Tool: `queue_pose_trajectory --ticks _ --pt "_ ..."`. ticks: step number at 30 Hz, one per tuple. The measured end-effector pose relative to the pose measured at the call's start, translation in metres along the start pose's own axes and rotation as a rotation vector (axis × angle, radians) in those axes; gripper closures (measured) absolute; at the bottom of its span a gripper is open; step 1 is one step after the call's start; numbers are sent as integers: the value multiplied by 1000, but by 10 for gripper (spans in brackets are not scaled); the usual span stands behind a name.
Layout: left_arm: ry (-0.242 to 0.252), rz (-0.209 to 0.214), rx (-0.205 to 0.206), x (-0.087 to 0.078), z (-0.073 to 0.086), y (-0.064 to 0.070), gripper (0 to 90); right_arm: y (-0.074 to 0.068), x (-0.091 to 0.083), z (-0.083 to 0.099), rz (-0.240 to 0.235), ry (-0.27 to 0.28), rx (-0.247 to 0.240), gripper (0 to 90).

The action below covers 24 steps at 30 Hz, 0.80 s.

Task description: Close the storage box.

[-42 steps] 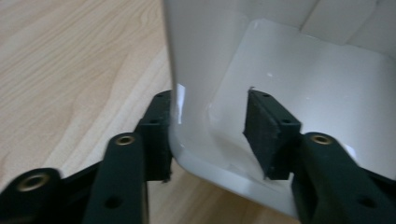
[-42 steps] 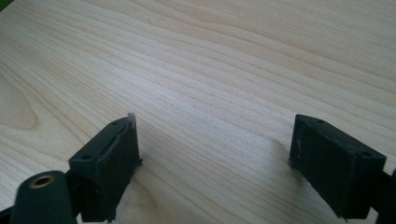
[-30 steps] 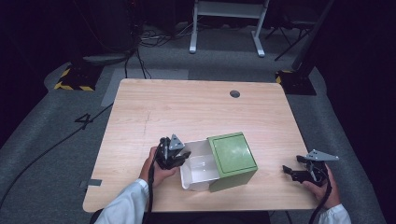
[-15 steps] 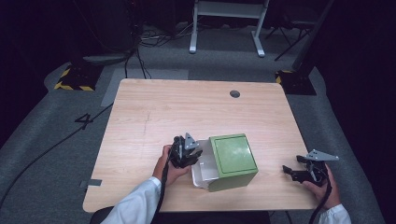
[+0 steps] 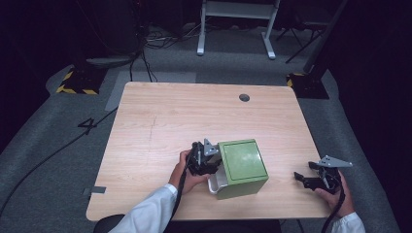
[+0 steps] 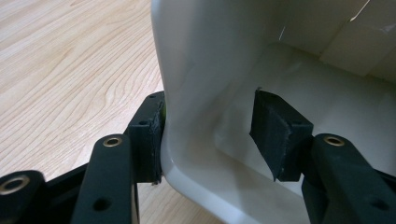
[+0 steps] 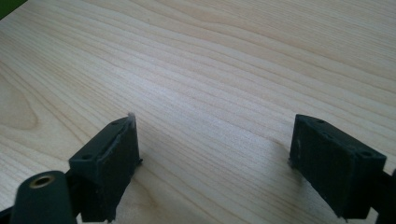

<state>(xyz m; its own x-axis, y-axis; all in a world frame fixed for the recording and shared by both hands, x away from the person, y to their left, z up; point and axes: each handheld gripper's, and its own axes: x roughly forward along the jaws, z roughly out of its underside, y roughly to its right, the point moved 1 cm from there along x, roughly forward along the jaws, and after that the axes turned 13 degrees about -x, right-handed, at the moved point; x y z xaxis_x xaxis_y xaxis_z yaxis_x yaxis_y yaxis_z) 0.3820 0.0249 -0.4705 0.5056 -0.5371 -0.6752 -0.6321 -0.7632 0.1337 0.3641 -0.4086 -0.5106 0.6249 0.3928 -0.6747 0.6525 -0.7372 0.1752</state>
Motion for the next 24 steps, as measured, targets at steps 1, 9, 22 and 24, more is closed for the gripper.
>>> queue_pose_trajectory --ticks 1,9,22,24 --pt "-4 -2 -2 1 -1 1 457 0 0 0 -1 0 1 155" --pt "-8 1 5 5 -4 6 434 0 0 0 -1 0 1 156" --pt "-12 34 61 1 -4 10 288 0 0 0 -1 0 1 156" --pt "-19 32 67 0 -4 10 277 0 0 0 0 0 0 155"
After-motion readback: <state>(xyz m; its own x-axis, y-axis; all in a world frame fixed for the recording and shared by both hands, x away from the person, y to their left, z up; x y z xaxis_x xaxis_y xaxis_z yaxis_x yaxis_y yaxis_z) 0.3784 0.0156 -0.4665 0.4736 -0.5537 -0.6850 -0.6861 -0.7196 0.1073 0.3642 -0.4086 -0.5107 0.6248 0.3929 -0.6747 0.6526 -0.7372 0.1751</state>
